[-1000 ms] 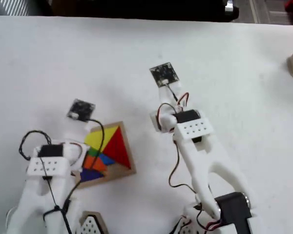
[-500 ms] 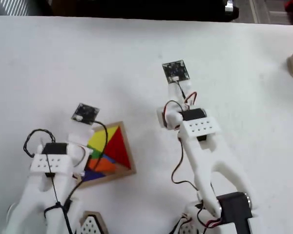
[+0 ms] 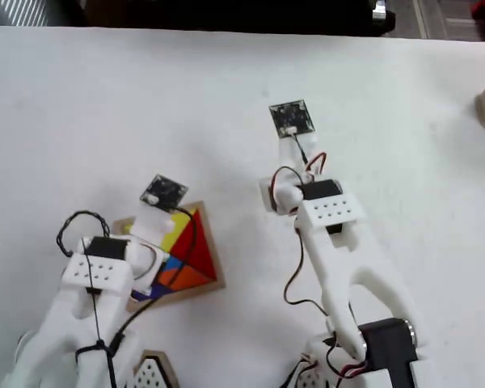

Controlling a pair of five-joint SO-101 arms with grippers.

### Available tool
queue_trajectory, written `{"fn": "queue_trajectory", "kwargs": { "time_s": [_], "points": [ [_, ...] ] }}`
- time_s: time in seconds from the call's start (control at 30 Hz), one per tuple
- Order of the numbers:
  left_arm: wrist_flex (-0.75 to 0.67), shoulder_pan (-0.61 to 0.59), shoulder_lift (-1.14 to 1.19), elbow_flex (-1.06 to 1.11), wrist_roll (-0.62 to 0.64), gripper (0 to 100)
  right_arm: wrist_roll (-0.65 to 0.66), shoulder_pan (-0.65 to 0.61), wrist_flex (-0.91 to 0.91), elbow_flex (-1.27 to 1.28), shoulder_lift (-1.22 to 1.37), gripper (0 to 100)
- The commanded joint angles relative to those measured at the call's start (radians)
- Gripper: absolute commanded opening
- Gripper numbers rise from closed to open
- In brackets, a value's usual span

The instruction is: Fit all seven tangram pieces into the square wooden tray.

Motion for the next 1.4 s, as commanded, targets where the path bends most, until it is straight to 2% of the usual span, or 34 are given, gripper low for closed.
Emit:
{"fn": "queue_trajectory", "kwargs": {
  "time_s": [0.0, 0.17, 0.27, 0.37, 0.7, 0.77, 0.9, 0.97, 1.17, 1.37],
  "points": [
    [0.006, 0.015, -0.091, 0.012, 0.009, 2, -0.011, 0.008, -0.008, -0.048, -0.013, 2.4],
    [0.026, 0.031, -0.294, 0.095, 0.006, 2, -0.011, 0.010, -0.008, -0.048, -0.013, 2.4],
    [0.049, 0.117, -0.383, 0.160, -0.029, 2, -0.011, 0.010, -0.008, -0.048, -0.013, 2.4],
    [0.072, 0.173, -0.398, 0.181, -0.081, 2, -0.011, 0.010, -0.008, -0.048, -0.013, 2.4],
    [0.061, 0.168, -0.404, 0.176, -0.078, 2, -0.011, 0.012, -0.008, -0.048, -0.013, 2.4],
    [0.023, 0.136, -0.406, 0.176, -0.066, 2, -0.011, 0.012, -0.008, -0.048, -0.013, 2.4],
    [-0.084, -0.042, -0.406, 0.144, 0.074, 2, -0.009, 0.016, -0.005, -0.048, -0.025, 2.0],
    [-0.115, -0.108, -0.406, 0.138, 0.098, 2, -0.009, 0.027, 0.019, -0.048, -0.036, 2.0],
    [-0.121, -0.128, -0.406, 0.138, 0.097, 2, -0.014, 0.044, 0.059, 0.018, -0.142, 1.9],
    [-0.124, -0.128, -0.469, 0.170, 0.095, 2, -0.011, 0.154, -0.042, 0.224, -0.355, 1.7]
  ]
}}
